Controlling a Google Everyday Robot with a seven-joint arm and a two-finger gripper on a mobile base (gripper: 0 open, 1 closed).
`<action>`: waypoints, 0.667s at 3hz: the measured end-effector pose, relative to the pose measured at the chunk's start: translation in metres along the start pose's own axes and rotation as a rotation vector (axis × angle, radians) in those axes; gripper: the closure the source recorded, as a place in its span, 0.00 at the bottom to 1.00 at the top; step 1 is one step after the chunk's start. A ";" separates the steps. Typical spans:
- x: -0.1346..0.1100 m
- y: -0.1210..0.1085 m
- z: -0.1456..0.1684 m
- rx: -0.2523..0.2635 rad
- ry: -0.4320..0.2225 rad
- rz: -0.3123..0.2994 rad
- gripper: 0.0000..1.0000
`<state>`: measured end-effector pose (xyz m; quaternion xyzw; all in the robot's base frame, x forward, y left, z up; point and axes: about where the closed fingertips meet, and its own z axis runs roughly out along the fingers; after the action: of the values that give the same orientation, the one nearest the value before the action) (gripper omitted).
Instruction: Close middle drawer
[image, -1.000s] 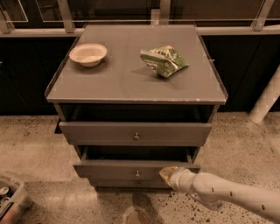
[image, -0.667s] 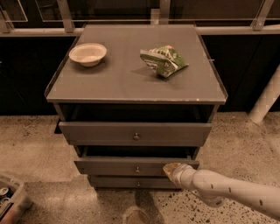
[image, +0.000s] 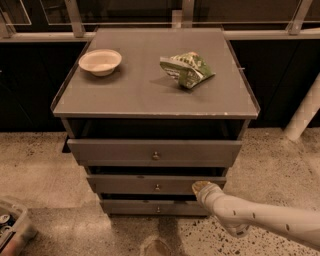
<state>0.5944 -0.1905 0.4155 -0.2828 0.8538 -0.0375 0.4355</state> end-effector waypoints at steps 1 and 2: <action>0.002 -0.003 -0.001 0.021 0.000 -0.002 1.00; 0.002 -0.003 0.000 0.032 -0.003 -0.003 1.00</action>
Offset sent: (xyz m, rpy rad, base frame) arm 0.0375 -0.0365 0.0069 -0.0892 -0.1250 -0.1392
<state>0.5950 -0.1945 0.4149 -0.2773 0.8520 -0.0516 0.4412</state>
